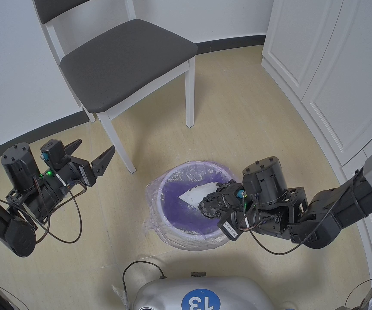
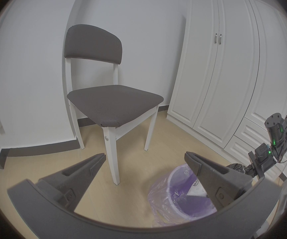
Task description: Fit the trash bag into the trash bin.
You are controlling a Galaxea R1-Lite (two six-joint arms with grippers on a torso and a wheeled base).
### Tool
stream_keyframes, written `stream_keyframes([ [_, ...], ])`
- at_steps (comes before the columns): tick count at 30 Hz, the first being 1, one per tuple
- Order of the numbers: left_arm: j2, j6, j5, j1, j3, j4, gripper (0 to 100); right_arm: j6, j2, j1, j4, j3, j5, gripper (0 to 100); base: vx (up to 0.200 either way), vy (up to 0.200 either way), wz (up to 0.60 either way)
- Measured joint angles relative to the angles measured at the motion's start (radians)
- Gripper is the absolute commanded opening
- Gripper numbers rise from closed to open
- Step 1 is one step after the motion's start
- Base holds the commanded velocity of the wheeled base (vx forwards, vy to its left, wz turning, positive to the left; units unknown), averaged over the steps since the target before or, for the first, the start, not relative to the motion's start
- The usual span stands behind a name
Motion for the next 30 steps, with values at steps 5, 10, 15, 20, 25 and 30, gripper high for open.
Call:
stream_keyframes([
  [5, -0.004, 0.000, 0.000, 0.008, 0.000, 0.000, 100, 0.006, -0.007, -0.004, 0.004, 0.010, -0.001, 0, 0.000, 0.000, 0.00],
  [10, -0.003, 0.000, 0.000, 0.009, 0.000, 0.001, 100, 0.005, -0.011, -0.015, 0.010, 0.008, -0.001, 0, 0.000, 0.000, 0.00],
  [15, 0.021, 0.000, 0.000, 0.009, -0.003, -0.002, 100, 0.002, -0.005, -0.016, 0.020, -0.004, -0.001, 0, 0.000, 0.000, 0.00],
  [20, 0.037, 0.000, 0.000, 0.021, -0.010, -0.002, 100, 0.002, 0.009, -0.005, 0.036, -0.013, 0.000, 0, 0.000, 0.000, 0.00],
  [25, 0.043, 0.000, 0.000, 0.027, -0.014, -0.002, 100, 0.007, 0.040, 0.004, 0.043, -0.013, 0.000, 0, 0.000, 0.000, 0.00],
  [30, 0.049, 0.000, 0.000, 0.036, -0.017, -0.003, 100, 0.011, 0.093, 0.005, 0.042, -0.057, 0.000, 0, 0.000, 0.000, 0.00],
])
